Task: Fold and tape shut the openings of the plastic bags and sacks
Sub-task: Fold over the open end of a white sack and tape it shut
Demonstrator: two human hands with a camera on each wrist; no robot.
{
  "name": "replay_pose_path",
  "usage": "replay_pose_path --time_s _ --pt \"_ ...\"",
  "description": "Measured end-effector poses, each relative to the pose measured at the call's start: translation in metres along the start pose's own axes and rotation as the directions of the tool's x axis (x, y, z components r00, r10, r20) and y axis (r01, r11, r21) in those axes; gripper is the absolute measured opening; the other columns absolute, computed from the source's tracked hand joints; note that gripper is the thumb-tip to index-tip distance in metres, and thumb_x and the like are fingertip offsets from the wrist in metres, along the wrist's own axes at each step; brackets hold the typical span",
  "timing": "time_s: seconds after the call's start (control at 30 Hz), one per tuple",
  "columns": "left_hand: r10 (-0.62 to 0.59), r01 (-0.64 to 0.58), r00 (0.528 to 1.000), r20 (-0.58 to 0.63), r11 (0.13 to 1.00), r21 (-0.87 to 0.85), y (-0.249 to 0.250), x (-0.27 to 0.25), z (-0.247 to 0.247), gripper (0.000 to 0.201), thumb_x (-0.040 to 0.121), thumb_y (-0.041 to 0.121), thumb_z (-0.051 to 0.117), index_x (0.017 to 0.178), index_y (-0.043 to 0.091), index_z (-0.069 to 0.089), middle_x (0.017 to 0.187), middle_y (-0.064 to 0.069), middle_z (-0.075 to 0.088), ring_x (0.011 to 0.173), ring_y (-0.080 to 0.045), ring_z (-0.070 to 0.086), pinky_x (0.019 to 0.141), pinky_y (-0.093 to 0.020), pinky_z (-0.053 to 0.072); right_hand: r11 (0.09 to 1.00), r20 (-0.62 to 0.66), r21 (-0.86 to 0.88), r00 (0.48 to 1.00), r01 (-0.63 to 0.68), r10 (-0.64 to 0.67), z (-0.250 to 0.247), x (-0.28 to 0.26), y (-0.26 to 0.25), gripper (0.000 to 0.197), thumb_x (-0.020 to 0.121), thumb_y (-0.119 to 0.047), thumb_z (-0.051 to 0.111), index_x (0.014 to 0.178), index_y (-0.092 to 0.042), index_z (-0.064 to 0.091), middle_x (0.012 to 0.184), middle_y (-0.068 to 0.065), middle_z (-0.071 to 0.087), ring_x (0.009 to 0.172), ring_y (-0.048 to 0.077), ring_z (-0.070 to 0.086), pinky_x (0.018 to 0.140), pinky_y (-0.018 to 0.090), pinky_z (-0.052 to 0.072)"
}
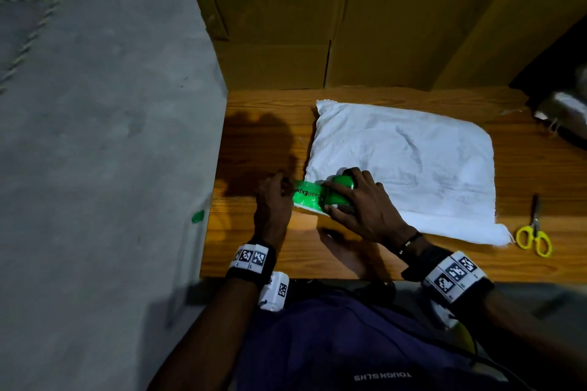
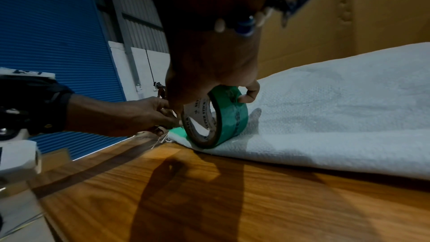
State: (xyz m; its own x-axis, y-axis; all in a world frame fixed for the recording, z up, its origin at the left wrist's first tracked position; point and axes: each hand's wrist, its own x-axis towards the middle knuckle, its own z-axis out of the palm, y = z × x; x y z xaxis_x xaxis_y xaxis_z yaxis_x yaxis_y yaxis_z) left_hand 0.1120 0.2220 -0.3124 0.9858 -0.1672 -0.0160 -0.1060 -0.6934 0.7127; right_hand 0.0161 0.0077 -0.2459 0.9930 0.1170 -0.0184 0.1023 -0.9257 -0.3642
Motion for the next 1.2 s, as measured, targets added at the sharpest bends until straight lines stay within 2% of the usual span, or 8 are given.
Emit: replay_pose_path --time_s 0.17,0.3,0.4,0.63,0.8,0.93,1.07,1.2 --pt "-0.001 -0.002 0.999 0.040 0.996 0.089 -0.001 -0.005 0.003 0.013 0.098 0.012 0.065 0.108 0.014 0.072 0.116 -0.011 0.066 0.109 -0.029 0.060 0.088 -0.038 0.051 1.000 -0.026 0.022 1.000 0.006 -0.005 0.002 -0.002 0.002 0.056 0.097 -0.059 0.056 0.149 -0.038 0.051 0.137 0.007 0.046 0.114 0.028 0.047 0.076 0.041 0.047" --pt "-0.025 0.027 0.999 -0.020 0.995 0.098 0.019 -0.008 -0.003 0.015 0.104 0.010 0.057 0.112 0.008 0.070 0.120 -0.012 0.060 0.108 -0.026 0.057 0.081 -0.031 0.041 1.000 -0.045 0.013 0.999 0.027 -0.026 0.004 -0.003 0.004 0.057 0.097 -0.058 0.058 0.150 -0.037 0.050 0.138 0.007 0.045 0.114 0.028 0.046 0.075 0.041 0.046" --pt "-0.001 0.003 0.999 -0.039 0.998 0.062 0.028 -0.011 -0.001 0.013 0.104 0.014 0.060 0.105 0.006 0.070 0.110 -0.012 0.065 0.099 -0.027 0.063 0.078 -0.038 0.049 0.999 -0.065 0.007 0.997 0.032 -0.032 0.005 -0.003 0.004 0.057 0.097 -0.057 0.059 0.150 -0.036 0.051 0.136 0.007 0.046 0.114 0.028 0.046 0.075 0.041 0.045" --pt "-0.187 0.189 0.981 0.046 0.981 -0.040 0.023 -0.017 0.027 0.040 0.095 0.062 0.054 0.107 0.028 0.072 0.107 -0.003 0.071 0.098 -0.027 0.068 0.081 -0.045 0.058 0.997 -0.068 0.067 0.997 0.044 -0.040 0.005 -0.009 0.010 0.056 0.100 -0.059 0.056 0.151 -0.037 0.049 0.138 0.007 0.043 0.111 0.028 0.048 0.074 0.041 0.052" --pt "-0.261 0.260 0.965 0.006 0.961 -0.096 0.016 -0.017 0.029 0.036 0.092 0.057 0.060 0.120 0.035 0.055 0.118 0.001 0.068 0.108 -0.028 0.065 0.087 -0.050 0.056 0.983 -0.096 0.165 0.993 0.079 -0.064 0.001 -0.020 0.015 0.061 0.102 -0.049 0.063 0.157 -0.044 0.038 0.140 0.007 0.040 0.110 0.027 0.049 0.074 0.037 0.054" --pt "-0.110 0.110 0.992 -0.055 0.994 0.006 0.007 -0.027 0.037 0.019 0.101 0.039 0.058 0.117 0.030 0.062 0.125 -0.003 0.062 0.112 -0.029 0.063 0.082 -0.048 0.059 0.928 -0.133 0.354 0.988 0.118 -0.075 0.003 -0.030 0.028 0.081 0.096 -0.018 0.072 0.160 -0.040 0.028 0.144 0.003 0.040 0.119 0.028 0.054 0.092 0.039 0.053" --pt "0.032 -0.017 0.989 -0.146 0.995 0.103 0.020 -0.033 0.029 0.012 0.101 0.021 0.061 0.109 0.023 0.069 0.121 0.001 0.054 0.107 -0.027 0.056 0.082 -0.049 0.055 0.849 -0.192 0.515 0.981 0.115 -0.017 0.008 -0.040 0.035 0.073 0.096 -0.018 0.076 0.155 -0.020 0.034 0.147 -0.006 0.047 0.127 0.013 0.055 0.103 0.031 0.049" --pt "0.238 -0.225 0.971 -0.019 0.938 0.264 0.031 -0.050 0.024 0.049 0.099 0.008 0.052 0.146 0.022 0.053 0.147 -0.003 0.054 0.132 -0.028 0.050 0.105 -0.047 0.047 0.821 -0.172 0.563 0.985 0.093 0.007 0.020 -0.042 0.039 0.084 0.095 -0.014 0.077 0.163 -0.024 0.029 0.147 -0.001 0.046 0.132 0.005 0.051 0.103 0.023 0.047"
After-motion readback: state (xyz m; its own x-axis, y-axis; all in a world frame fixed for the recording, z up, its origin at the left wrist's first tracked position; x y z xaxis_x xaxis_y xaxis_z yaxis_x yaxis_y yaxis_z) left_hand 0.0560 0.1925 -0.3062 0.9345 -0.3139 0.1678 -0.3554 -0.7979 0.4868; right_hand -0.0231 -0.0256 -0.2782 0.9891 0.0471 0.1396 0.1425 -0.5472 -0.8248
